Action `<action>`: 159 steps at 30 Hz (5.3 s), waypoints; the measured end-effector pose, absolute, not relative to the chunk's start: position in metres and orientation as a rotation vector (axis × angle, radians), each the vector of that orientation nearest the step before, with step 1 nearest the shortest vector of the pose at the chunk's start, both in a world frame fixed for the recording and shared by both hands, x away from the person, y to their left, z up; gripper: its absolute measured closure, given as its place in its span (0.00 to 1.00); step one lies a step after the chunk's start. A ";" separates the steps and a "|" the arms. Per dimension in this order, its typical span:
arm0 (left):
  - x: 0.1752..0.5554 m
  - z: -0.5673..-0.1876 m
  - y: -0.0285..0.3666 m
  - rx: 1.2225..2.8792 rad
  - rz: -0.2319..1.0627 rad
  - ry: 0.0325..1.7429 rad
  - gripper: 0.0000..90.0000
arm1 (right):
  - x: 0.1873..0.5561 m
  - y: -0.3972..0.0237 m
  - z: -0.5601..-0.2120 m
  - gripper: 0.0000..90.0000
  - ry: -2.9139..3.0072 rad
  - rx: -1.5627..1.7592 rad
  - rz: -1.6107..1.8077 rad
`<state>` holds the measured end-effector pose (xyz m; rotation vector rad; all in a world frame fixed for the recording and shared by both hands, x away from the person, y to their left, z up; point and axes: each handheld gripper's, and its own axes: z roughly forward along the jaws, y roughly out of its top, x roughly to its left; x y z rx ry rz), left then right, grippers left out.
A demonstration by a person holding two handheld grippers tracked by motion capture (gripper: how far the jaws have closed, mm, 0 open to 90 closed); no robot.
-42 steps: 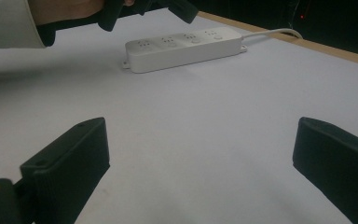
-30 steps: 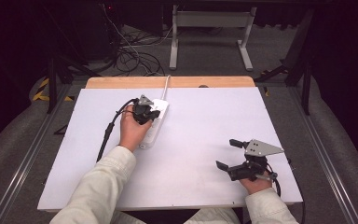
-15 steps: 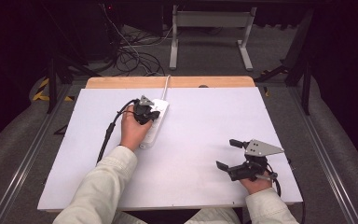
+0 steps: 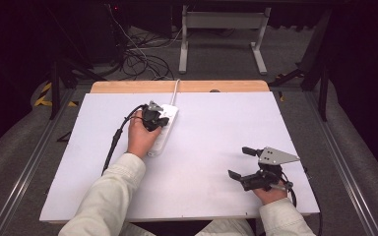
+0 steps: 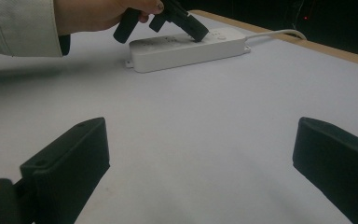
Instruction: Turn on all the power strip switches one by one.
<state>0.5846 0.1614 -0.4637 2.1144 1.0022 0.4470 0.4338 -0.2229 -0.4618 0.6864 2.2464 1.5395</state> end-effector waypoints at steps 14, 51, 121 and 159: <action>0.582 -0.464 0.154 2.148 0.519 0.996 1.00 | 0.434 -0.222 -0.463 0.05 2.255 0.684 1.537; 0.619 -0.458 0.152 2.092 0.480 1.008 1.00 | 0.435 -0.224 -0.464 0.05 2.257 0.703 1.552; 0.622 -0.459 0.139 2.137 0.478 1.084 1.00 | 0.434 -0.223 -0.466 0.05 2.274 0.700 1.550; 0.472 -0.378 0.194 1.902 0.527 0.764 0.37 | 0.436 -0.221 -0.454 0.05 2.232 0.673 1.546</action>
